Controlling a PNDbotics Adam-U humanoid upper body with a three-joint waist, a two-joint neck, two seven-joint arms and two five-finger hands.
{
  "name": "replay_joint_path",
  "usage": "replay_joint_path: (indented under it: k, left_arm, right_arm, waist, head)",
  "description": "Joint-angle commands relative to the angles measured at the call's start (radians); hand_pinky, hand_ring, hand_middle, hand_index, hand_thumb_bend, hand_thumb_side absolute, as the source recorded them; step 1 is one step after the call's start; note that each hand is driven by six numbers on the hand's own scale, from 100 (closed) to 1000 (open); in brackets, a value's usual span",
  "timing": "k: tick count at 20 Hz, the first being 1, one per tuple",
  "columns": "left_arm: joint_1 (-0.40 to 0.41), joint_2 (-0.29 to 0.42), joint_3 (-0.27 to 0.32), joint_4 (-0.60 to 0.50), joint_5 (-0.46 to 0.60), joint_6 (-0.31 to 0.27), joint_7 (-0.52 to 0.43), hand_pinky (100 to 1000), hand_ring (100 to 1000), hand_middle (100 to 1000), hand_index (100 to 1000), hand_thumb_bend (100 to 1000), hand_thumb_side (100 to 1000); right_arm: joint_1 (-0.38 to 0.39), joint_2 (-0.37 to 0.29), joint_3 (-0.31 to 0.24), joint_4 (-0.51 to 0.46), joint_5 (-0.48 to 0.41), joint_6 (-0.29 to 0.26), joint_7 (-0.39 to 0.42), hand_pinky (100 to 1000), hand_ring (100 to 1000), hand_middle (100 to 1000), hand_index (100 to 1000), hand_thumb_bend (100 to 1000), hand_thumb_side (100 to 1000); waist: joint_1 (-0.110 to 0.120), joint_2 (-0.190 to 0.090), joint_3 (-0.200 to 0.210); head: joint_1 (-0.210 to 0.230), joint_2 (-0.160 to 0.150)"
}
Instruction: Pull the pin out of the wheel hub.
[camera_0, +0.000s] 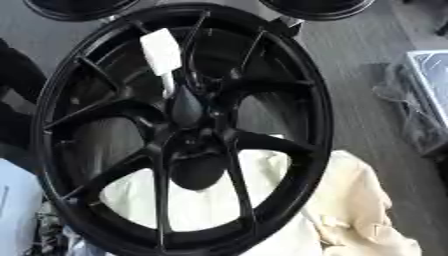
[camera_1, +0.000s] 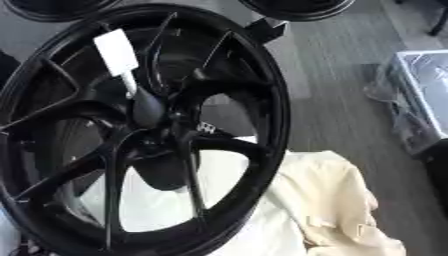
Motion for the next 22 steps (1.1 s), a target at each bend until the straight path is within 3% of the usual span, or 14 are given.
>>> replay_joint_path:
  k: [1, 4, 5, 6, 7, 8, 12, 14, 15, 18, 20, 21, 22]
  left_arm:
    - [-0.005, 0.011, 0.009, -0.018, -0.002, 0.000, 0.002, 704, 730, 697, 701, 212, 833]
    - [-0.005, 0.011, 0.008, -0.018, -0.003, 0.001, 0.001, 705, 731, 698, 701, 213, 832]
    - [-0.006, 0.011, 0.008, -0.018, -0.003, 0.001, 0.000, 705, 731, 698, 701, 213, 833]
    - [-0.005, 0.010, 0.008, -0.018, -0.003, 0.001, -0.001, 705, 731, 698, 701, 213, 834]
    - [-0.005, 0.010, 0.008, -0.018, -0.003, 0.001, -0.001, 705, 731, 698, 701, 214, 835]
    - [-0.005, 0.010, 0.008, -0.018, -0.003, 0.001, -0.001, 705, 731, 698, 701, 214, 835]
    - [-0.008, 0.009, 0.004, -0.019, -0.002, 0.001, -0.004, 705, 731, 698, 701, 213, 835]
    - [-0.011, 0.008, 0.002, -0.020, -0.002, 0.002, -0.006, 705, 730, 697, 700, 212, 834]
    - [-0.012, 0.008, 0.001, -0.021, -0.001, 0.002, -0.007, 705, 730, 697, 700, 211, 834]
    - [-0.017, 0.005, -0.005, -0.022, 0.000, 0.004, -0.012, 706, 729, 697, 700, 213, 834]
    - [-0.020, 0.002, -0.009, -0.022, 0.002, 0.005, -0.016, 706, 732, 697, 700, 214, 835]
    - [-0.021, 0.001, -0.011, -0.022, 0.003, 0.005, -0.017, 706, 735, 697, 700, 223, 829]
    - [-0.023, 0.000, -0.012, -0.022, 0.003, 0.005, -0.019, 707, 736, 698, 701, 214, 835]
  right_arm:
    - [0.006, 0.011, -0.031, 0.039, 0.079, 0.018, 0.000, 1000, 980, 863, 971, 348, 394]
    - [0.008, 0.030, -0.037, 0.069, 0.096, 0.045, -0.018, 1000, 985, 870, 978, 348, 411]
    - [0.008, 0.034, -0.038, 0.072, 0.092, 0.049, -0.023, 1000, 982, 868, 980, 366, 374]
    - [0.007, 0.038, -0.039, 0.072, 0.083, 0.050, -0.028, 1000, 975, 862, 983, 377, 259]
    - [0.005, 0.041, -0.040, 0.068, 0.066, 0.047, -0.034, 1000, 958, 845, 987, 280, 100]
    - [-0.001, 0.045, -0.039, 0.056, 0.037, 0.035, -0.043, 1000, 943, 832, 985, 100, 100]
    - [-0.032, 0.049, -0.018, -0.016, -0.122, -0.054, -0.126, 1000, 911, 796, 942, 100, 455]
    - [-0.057, 0.046, 0.003, -0.046, -0.187, -0.101, -0.150, 1000, 914, 799, 940, 100, 537]
    - [-0.072, 0.046, 0.014, -0.057, -0.213, -0.119, -0.151, 1000, 914, 799, 941, 100, 537]
    - [-0.140, 0.054, 0.050, -0.067, -0.288, -0.179, -0.118, 1000, 908, 795, 942, 100, 428]
    - [-0.183, 0.066, 0.065, -0.057, -0.328, -0.196, -0.098, 1000, 894, 785, 934, 100, 432]
    - [-0.204, 0.073, 0.072, -0.047, -0.341, -0.200, -0.090, 1000, 886, 781, 928, 100, 310]
    - [-0.224, 0.081, 0.080, -0.038, -0.354, -0.205, -0.078, 1000, 885, 780, 928, 100, 532]
  waist:
    - [-0.002, -0.013, -0.002]
    - [-0.002, -0.013, -0.007]
    - [-0.002, -0.012, -0.007]
    - [-0.002, -0.012, -0.008]
    - [-0.002, -0.011, -0.008]
    - [-0.003, -0.010, -0.007]
    - [-0.003, -0.009, 0.002]
    - [-0.002, -0.010, 0.006]
    - [-0.002, -0.010, 0.007]
    - [0.000, -0.012, 0.013]
    - [0.001, -0.012, 0.015]
    - [0.002, -0.012, 0.016]
    - [0.002, -0.012, 0.018]
  head:
    - [0.006, -0.010]
    - [0.004, -0.006]
    - [0.003, -0.005]
    - [0.003, -0.003]
    - [0.002, -0.002]
    - [0.000, -0.001]
    - [-0.007, 0.002]
    - [-0.009, 0.000]
    - [-0.010, 0.000]
    - [-0.014, -0.001]
    - [-0.015, -0.003]
    - [-0.015, -0.003]
    - [-0.015, -0.003]
